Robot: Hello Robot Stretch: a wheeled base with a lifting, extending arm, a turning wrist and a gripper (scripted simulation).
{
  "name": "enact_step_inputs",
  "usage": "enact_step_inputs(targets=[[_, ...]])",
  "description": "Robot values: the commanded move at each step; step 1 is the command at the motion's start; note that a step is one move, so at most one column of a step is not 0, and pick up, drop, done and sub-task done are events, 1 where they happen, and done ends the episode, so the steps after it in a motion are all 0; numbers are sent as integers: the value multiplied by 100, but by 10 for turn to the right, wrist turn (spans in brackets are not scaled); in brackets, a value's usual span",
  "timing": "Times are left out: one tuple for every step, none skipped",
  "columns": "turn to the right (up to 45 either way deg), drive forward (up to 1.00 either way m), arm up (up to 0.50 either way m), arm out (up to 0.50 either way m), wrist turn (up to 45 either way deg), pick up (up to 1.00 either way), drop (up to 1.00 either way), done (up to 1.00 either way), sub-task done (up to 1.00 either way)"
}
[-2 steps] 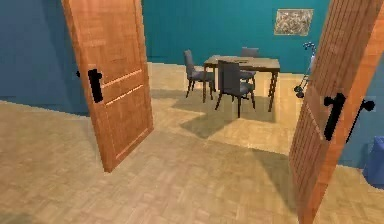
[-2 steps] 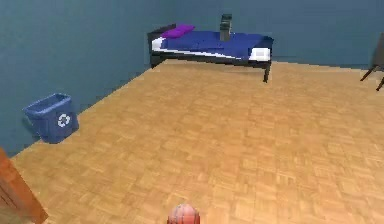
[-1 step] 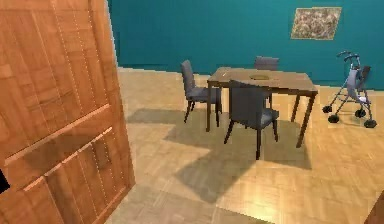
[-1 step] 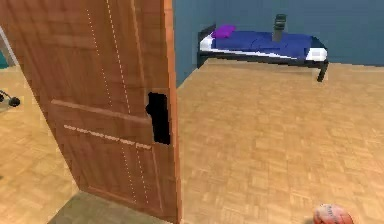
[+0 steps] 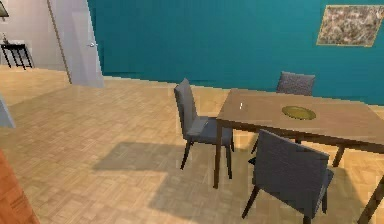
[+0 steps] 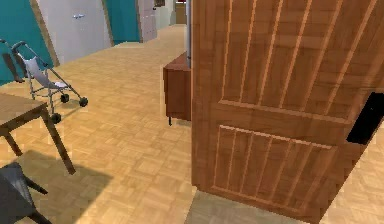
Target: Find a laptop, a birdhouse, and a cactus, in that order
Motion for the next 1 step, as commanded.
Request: enact_step_inputs(targets=[[60,0,0,0,0,0,0,0,0]])
